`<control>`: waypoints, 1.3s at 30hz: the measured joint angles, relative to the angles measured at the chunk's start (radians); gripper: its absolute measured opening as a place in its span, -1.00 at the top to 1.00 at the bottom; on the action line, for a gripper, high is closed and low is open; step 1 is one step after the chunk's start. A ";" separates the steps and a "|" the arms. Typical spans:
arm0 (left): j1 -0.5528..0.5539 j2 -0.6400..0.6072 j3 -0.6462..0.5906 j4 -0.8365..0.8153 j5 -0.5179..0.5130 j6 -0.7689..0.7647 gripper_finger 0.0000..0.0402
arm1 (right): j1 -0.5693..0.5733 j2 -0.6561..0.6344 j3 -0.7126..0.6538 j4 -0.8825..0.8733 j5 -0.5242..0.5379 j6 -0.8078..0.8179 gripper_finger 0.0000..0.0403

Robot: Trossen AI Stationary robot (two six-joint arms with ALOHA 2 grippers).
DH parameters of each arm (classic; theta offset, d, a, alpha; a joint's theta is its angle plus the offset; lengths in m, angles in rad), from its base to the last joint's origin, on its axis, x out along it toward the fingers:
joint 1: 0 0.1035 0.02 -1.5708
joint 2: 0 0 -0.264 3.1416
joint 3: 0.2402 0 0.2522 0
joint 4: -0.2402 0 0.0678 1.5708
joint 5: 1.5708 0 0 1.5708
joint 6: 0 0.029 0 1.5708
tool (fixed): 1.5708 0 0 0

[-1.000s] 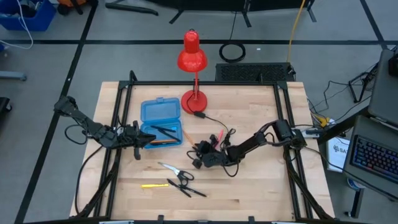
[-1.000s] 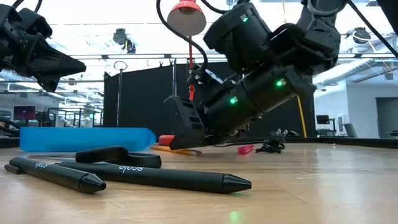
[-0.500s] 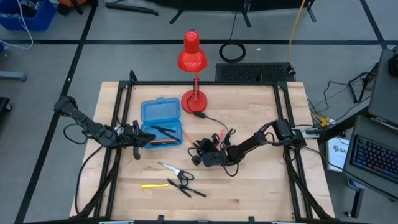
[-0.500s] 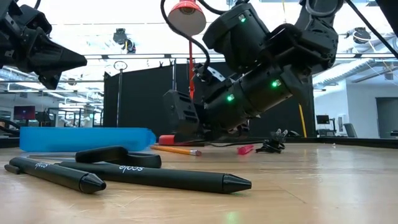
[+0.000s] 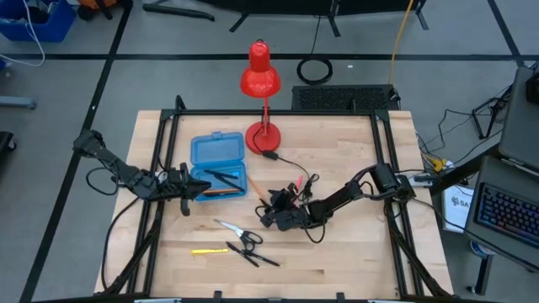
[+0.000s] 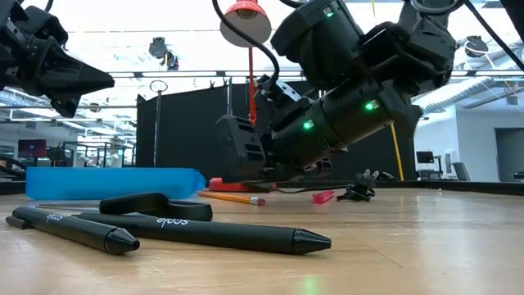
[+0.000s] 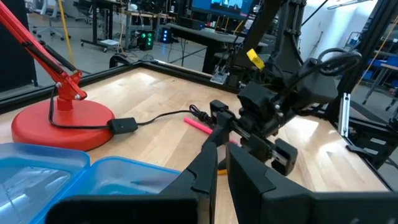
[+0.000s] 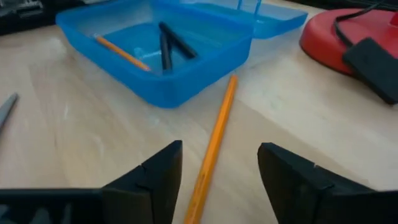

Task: Pick & place school supplies into a supply box
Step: Put the orange pencil into the blue supply box

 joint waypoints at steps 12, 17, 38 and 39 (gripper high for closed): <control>0.000 0.000 0.000 -0.008 0.000 0.003 0.81 | 0.012 0.050 0.000 0.016 -0.012 0.018 0.01; 0.000 0.000 0.000 -0.011 -0.001 0.002 0.81 | 0.010 0.085 0.003 0.033 -0.005 0.040 0.03; 0.000 0.000 0.000 -0.021 -0.001 0.001 0.81 | -0.016 0.100 0.002 -0.001 -0.078 0.024 0.94; 0.000 0.000 0.000 -0.022 -0.001 0.001 0.81 | -0.017 0.100 0.001 -0.001 -0.079 0.025 0.93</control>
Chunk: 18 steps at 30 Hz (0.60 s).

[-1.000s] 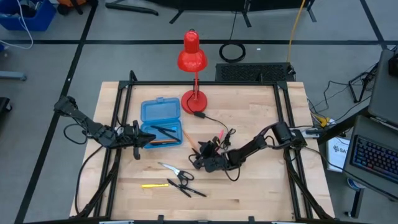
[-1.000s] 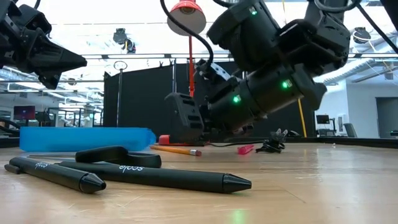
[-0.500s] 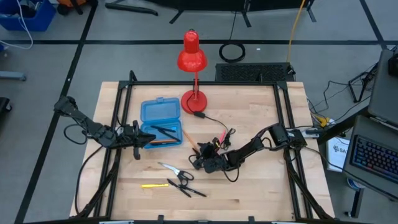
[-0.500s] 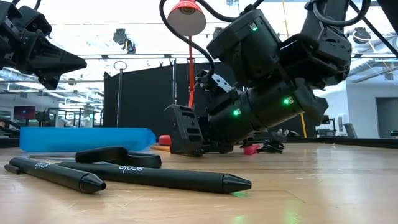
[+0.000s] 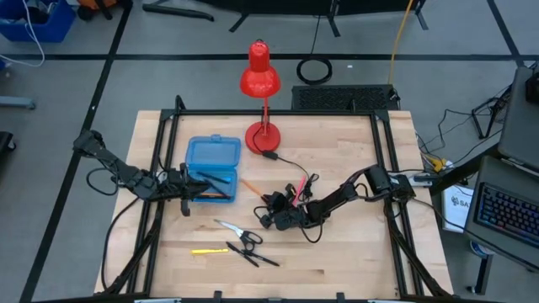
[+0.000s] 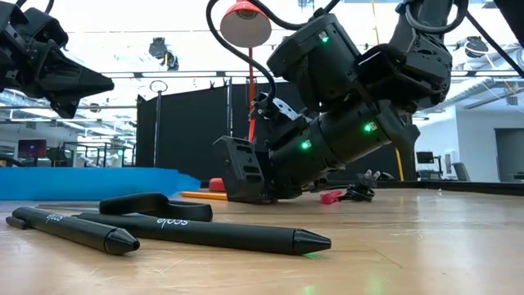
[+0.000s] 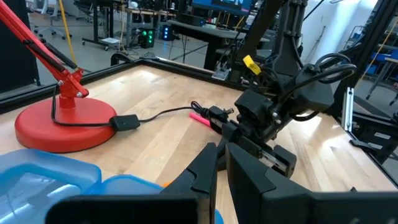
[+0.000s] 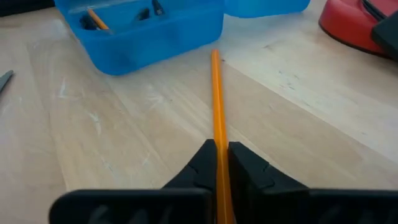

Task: Pick & place school supplies into a supply box
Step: Put the orange pencil into the blue supply box

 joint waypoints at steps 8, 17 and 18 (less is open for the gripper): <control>0.000 0.000 0.000 -0.008 0.000 -0.002 0.81 | 0.011 -0.010 0.000 -0.002 0.053 -0.057 0.94; 0.000 0.000 0.000 -0.011 0.000 -0.002 0.81 | 0.011 -0.055 -0.004 -0.005 0.072 -0.174 0.95; 0.000 0.000 0.000 -0.013 0.000 -0.002 0.81 | 0.010 -0.059 -0.004 -0.011 0.076 -0.174 0.95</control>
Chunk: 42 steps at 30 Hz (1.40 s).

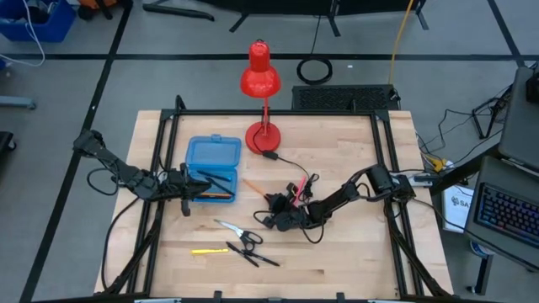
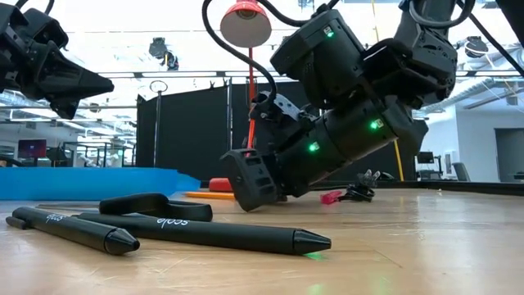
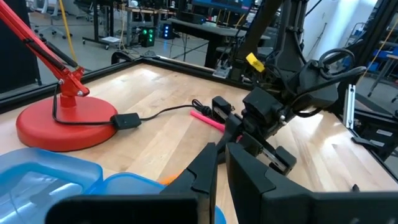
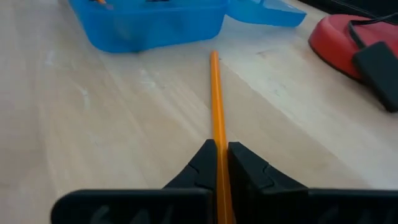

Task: Pick & place school supplies into a supply box
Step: Put the orange pencil into the blue supply box

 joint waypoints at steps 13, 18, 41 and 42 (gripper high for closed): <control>0.000 0.000 0.000 -0.017 0.000 -0.010 0.81 | 0.000 -0.025 0.001 0.030 0.042 -0.071 0.95; 0.000 0.000 0.000 -0.016 -0.001 -0.010 0.81 | 0.000 -0.077 0.001 0.036 0.049 -0.136 0.95; 0.000 0.000 0.000 0.061 0.007 0.035 0.81 | -0.181 -0.151 0.128 0.042 -0.491 -0.292 0.95; 0.000 0.000 0.000 0.069 0.014 0.046 0.81 | -0.190 -0.151 0.148 0.017 -0.518 -0.291 0.95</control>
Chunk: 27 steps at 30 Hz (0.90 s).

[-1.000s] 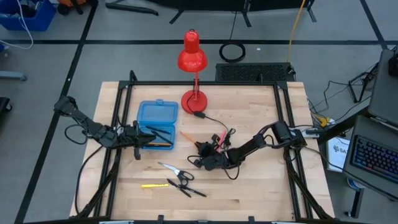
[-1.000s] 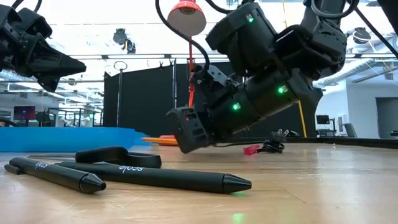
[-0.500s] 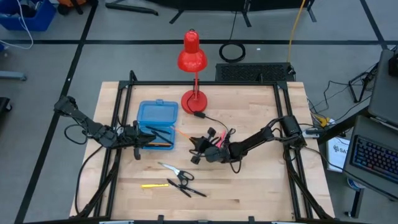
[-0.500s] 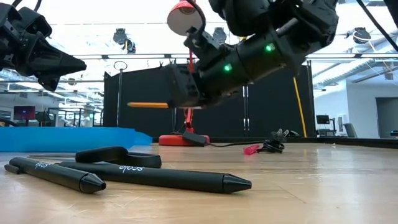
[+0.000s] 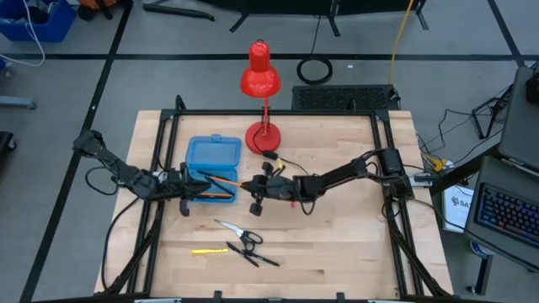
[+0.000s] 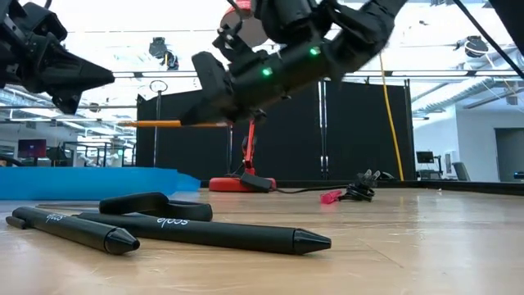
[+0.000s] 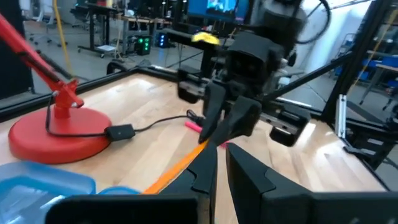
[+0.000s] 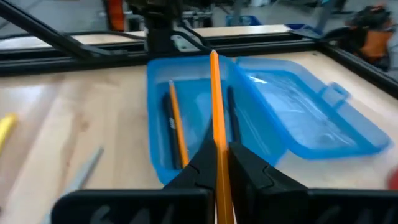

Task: Pick & place school supplies into a supply box
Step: Put the orange pencil into the blue supply box

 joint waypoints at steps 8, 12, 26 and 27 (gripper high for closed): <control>0.000 0.000 0.000 0.074 0.085 0.068 0.81 | -0.064 0.000 0.110 -0.112 -0.157 0.022 0.95; 0.000 0.000 0.000 0.086 0.092 0.080 0.81 | -0.092 0.007 0.124 -0.114 -0.252 0.075 0.95; -0.001 0.000 0.000 0.119 0.094 0.114 0.81 | -0.120 0.231 0.363 -0.158 -0.387 0.113 0.95; -0.001 0.000 0.000 0.119 0.095 0.115 0.81 | -0.124 0.244 0.380 -0.181 -0.388 0.115 0.95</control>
